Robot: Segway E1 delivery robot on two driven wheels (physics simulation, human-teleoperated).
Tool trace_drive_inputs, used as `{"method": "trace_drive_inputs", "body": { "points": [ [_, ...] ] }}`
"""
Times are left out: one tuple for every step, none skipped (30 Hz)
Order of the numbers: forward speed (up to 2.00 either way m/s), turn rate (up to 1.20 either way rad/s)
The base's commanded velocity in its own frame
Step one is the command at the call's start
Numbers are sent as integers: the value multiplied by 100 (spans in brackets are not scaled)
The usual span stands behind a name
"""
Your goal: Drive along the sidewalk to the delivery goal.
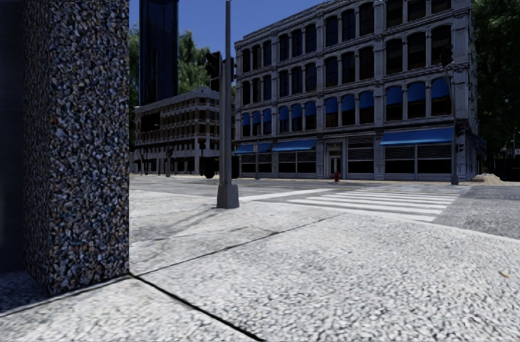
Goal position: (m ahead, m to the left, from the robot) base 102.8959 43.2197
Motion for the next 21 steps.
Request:
{"method": "trace_drive_inputs", "body": {
  "points": [
    [200, -40],
    [200, -29],
    [200, -8],
    [200, 0],
    [200, 0],
    [200, 0],
    [200, 0],
    [200, 0],
    [200, 0],
    [200, 0],
    [200, 6],
    [200, 26],
    [200, 43],
    [200, 43],
    [200, 52],
    [200, 55],
    [200, 55],
    [200, 55],
    [200, 55],
    [200, 55],
    [200, 55]
  ]
}}
